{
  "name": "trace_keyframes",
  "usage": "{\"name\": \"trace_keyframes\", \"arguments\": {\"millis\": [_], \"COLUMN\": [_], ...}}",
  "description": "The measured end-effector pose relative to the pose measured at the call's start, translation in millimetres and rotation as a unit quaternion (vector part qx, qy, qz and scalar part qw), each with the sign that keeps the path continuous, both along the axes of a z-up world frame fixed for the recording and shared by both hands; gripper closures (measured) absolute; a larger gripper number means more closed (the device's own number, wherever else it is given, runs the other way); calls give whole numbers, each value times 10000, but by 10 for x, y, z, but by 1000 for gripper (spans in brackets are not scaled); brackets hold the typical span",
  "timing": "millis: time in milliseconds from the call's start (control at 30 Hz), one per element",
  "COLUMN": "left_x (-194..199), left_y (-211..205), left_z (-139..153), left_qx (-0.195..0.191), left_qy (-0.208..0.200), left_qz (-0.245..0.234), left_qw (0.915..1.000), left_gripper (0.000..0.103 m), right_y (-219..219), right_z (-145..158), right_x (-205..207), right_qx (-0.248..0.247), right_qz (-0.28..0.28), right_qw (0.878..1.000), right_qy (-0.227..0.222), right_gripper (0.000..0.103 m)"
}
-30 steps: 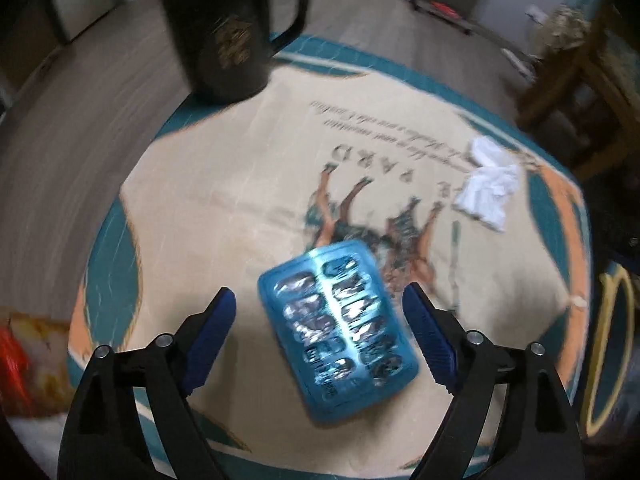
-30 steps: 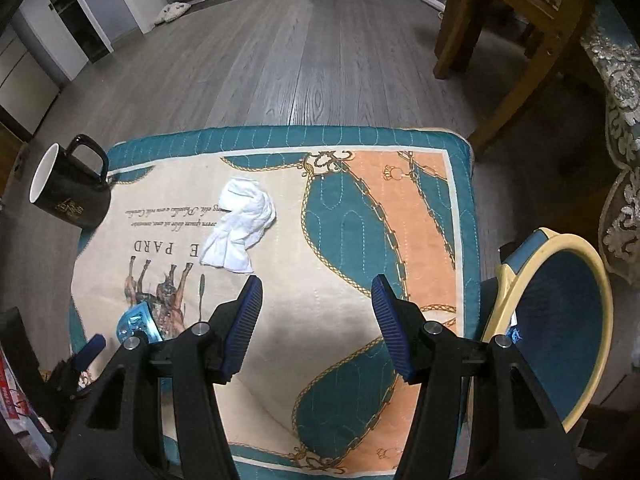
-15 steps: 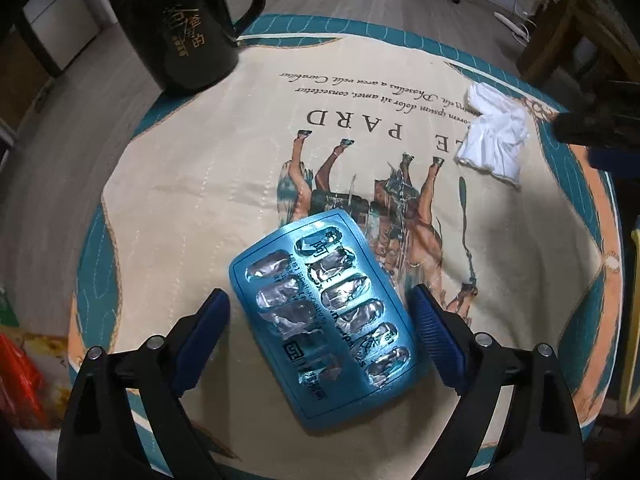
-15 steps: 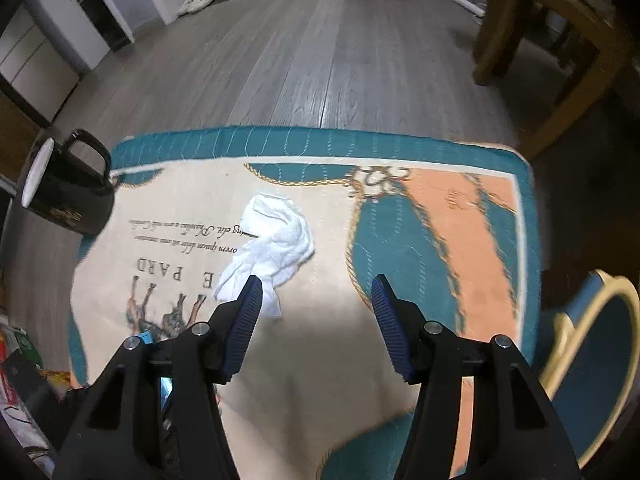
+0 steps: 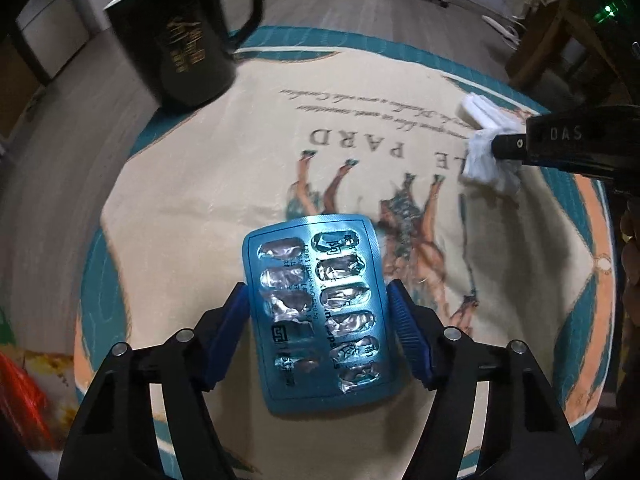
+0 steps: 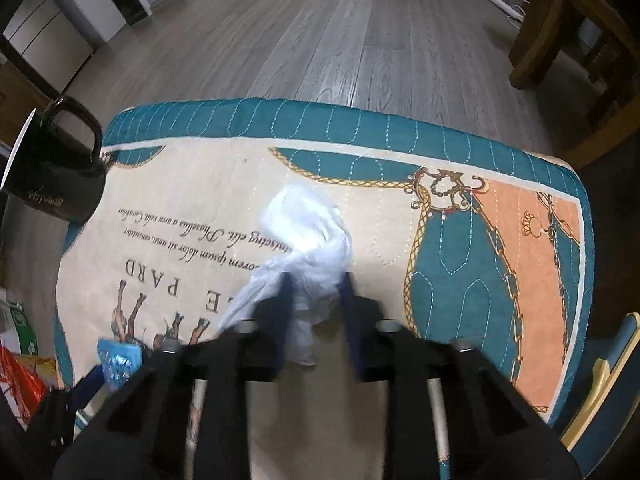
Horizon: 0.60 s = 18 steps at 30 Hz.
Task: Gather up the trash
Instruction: 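Grasp the blue blister pack with the left tool while the right tool grasps the white tissue, then carry the blue blister pack and white tissue over the bucket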
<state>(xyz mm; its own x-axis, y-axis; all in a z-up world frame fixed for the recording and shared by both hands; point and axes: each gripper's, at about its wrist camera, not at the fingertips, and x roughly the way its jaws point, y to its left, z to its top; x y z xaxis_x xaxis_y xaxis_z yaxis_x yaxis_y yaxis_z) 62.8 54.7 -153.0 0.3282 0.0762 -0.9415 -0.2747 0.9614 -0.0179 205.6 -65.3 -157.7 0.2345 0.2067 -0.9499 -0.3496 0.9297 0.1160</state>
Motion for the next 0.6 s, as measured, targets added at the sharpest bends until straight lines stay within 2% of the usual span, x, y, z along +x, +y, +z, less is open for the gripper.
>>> {"name": "trace_keyframes", "arguments": {"millis": [100, 300, 433, 600], "left_x": [60, 107, 76, 7], "left_y": [14, -14, -80, -241], "left_z": [28, 161, 376, 674], "left_qx": [-250, -309, -69, 227], "left_qy": [-99, -259, -510, -855], "left_qz": [-107, -368, -597, -1031], "left_qw": [9996, 9985, 9969, 9907], "left_gripper": [33, 33, 33, 33], "right_y": [-39, -195, -351, -556], "right_z": [67, 280, 493, 838], "right_x": [-28, -118, -220, -419], "right_qx": [82, 44, 32, 133], "right_qz": [18, 38, -29, -58], "right_qw": [10000, 9999, 9997, 9986], "right_qy": [-1, -126, -258, -516], "right_gripper": [92, 93, 93, 93]}}
